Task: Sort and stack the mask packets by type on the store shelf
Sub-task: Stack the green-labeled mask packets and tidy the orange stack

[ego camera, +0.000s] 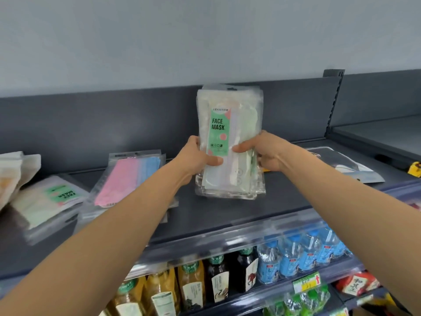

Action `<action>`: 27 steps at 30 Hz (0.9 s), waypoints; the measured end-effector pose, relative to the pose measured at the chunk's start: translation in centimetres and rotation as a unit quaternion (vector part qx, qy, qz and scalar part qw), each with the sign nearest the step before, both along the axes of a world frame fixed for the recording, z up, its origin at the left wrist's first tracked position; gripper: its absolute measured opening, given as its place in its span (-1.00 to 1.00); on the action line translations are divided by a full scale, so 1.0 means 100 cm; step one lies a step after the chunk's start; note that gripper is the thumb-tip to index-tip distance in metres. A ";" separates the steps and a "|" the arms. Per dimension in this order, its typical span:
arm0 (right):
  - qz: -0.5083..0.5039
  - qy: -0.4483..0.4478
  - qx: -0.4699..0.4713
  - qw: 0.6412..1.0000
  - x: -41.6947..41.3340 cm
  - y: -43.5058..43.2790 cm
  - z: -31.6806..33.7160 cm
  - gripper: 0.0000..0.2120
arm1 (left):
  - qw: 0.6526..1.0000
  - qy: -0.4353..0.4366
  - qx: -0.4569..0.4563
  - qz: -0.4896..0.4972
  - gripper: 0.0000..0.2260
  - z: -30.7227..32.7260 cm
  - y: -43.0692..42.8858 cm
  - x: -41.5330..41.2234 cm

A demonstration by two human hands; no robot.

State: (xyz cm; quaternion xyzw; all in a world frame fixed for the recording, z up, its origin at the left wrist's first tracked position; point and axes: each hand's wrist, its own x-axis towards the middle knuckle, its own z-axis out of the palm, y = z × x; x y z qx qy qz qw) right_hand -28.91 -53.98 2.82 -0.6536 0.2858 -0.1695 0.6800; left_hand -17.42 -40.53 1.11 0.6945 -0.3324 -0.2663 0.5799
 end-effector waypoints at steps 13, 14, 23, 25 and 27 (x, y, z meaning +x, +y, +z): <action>0.008 0.100 -0.092 0.991 0.014 0.005 -0.020 -0.43 | 0.994 0.074 0.059 0.051 -0.78 -0.007 0.009 -0.016; 0.008 0.121 -0.100 0.988 0.017 0.001 -0.022 -0.38 | 0.993 0.078 0.070 0.061 -0.78 -0.008 0.009 -0.018; -0.053 0.215 -0.239 0.945 0.005 -0.052 -0.020 -0.63 | 0.980 0.102 0.102 0.140 -0.80 -0.007 -0.005 -0.028; -0.036 0.245 -0.259 0.933 0.004 -0.060 -0.021 -0.59 | 0.977 0.092 0.105 0.161 -0.87 -0.007 -0.009 -0.028; -0.026 0.263 -0.267 0.927 0.005 -0.066 -0.021 -0.53 | 0.972 0.043 0.125 0.194 -0.72 -0.009 -0.013 -0.024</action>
